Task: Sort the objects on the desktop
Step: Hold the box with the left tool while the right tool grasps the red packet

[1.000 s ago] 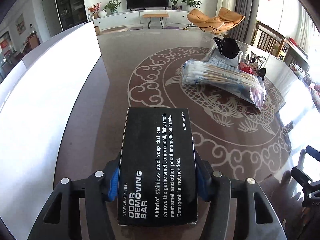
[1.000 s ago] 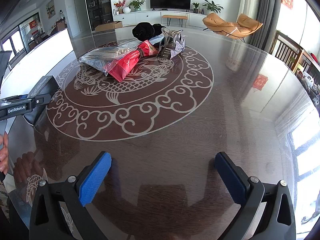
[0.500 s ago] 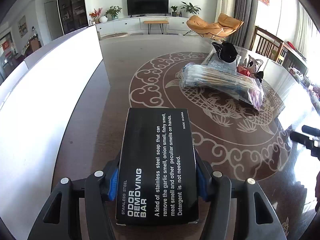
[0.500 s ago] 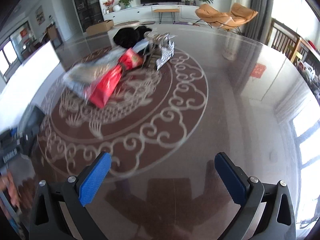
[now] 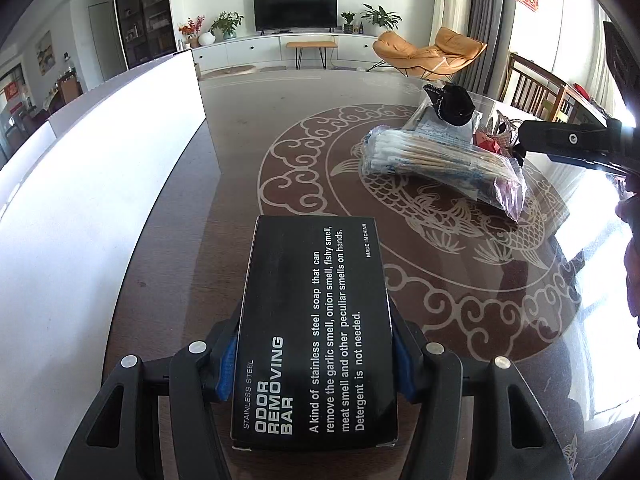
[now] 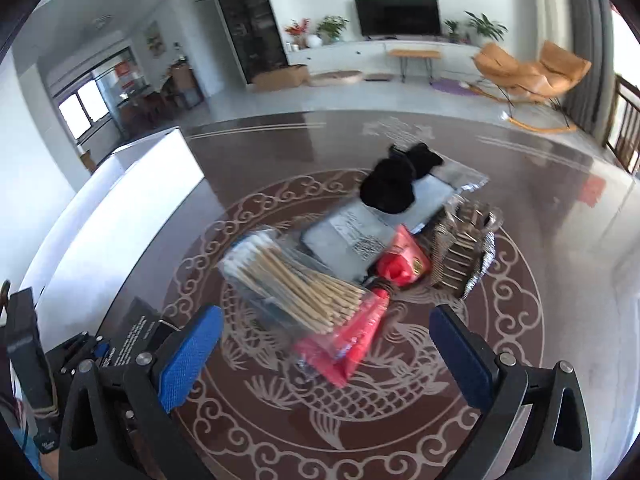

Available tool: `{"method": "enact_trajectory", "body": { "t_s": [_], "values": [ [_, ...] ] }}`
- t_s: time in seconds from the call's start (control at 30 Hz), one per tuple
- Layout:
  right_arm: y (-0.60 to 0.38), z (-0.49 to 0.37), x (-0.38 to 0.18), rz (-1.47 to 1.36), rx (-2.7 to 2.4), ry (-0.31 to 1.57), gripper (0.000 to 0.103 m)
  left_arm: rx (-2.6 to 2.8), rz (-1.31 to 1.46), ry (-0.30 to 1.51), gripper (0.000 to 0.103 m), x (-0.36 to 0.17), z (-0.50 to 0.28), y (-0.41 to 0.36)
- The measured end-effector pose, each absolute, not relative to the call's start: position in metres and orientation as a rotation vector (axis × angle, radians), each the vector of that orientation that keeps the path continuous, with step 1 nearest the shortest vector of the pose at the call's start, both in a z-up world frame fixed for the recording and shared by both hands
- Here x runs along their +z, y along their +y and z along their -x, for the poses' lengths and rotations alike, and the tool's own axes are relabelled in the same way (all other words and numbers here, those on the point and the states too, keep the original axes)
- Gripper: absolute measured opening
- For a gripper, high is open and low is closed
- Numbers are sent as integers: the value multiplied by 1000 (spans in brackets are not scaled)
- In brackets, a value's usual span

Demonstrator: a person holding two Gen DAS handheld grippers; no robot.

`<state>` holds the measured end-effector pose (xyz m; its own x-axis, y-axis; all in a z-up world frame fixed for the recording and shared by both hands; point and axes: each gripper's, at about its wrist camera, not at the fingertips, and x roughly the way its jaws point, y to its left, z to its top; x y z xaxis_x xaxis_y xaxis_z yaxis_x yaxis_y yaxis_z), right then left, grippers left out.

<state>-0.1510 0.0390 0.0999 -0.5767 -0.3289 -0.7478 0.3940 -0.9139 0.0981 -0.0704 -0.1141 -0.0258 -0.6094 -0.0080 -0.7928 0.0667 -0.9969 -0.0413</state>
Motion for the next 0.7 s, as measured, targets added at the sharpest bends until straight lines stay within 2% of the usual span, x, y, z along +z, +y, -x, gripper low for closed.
{"method": "enact_trajectory", "body": {
  "t_s": [0.07, 0.23, 0.33, 0.47, 0.6, 0.7],
  "values": [
    [42, 146, 101, -1140, -2573, 158, 103, -2780, -1369, 104, 59, -26, 70, -114],
    [94, 160, 82, -1353, -2816, 6, 103, -2780, -1369, 103, 59, -26, 71, -114],
    [97, 171, 71, -1418, -2803, 42, 103, -2780, -1369, 104, 59, -26, 71, -114],
    [67, 179, 67, -1370, -2667, 145, 103, -2780, -1369, 104, 59, -26, 71, -114],
    [45, 162, 83, -1104, -2555, 93, 103, -2779, -1369, 106, 59, -26, 71, -114],
    [52, 179, 63, -1297, -2585, 11, 102, -2780, -1369, 106, 59, -26, 71, -114]
  ]
}}
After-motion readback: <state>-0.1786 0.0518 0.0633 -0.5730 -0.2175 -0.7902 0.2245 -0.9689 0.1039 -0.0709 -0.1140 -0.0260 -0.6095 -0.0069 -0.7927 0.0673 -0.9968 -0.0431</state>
